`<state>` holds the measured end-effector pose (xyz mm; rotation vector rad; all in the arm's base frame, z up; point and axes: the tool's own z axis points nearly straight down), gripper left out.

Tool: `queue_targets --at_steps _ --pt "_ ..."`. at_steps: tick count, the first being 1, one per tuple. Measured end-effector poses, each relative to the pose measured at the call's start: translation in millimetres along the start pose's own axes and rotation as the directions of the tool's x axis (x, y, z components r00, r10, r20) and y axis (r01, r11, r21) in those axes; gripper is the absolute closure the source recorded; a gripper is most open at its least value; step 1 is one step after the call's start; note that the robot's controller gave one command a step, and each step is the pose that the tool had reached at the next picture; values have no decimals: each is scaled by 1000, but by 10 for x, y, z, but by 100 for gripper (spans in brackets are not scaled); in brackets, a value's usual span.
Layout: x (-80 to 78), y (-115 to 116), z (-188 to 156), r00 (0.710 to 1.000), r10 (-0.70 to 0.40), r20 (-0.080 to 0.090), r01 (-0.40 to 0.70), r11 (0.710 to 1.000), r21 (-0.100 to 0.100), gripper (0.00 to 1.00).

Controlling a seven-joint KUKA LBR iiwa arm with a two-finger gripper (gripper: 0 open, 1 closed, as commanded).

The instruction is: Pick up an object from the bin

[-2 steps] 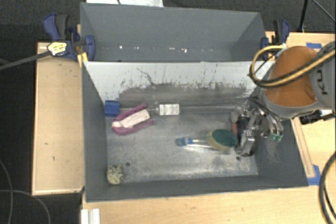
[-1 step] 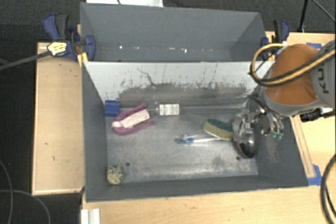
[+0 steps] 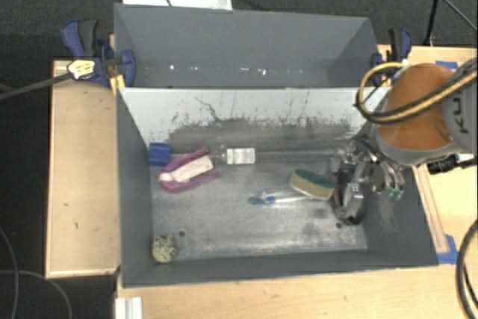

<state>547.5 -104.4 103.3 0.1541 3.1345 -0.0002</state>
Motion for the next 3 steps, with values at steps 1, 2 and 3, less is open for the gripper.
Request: queue_targets --at_steps 1,2,3 --pt "-174 166 342 999 -43 2 43 999 0 0" --pt "-177 157 322 999 -45 4 45 999 1 100" --pt "-119 171 -1264 998 -54 8 54 999 2 100"
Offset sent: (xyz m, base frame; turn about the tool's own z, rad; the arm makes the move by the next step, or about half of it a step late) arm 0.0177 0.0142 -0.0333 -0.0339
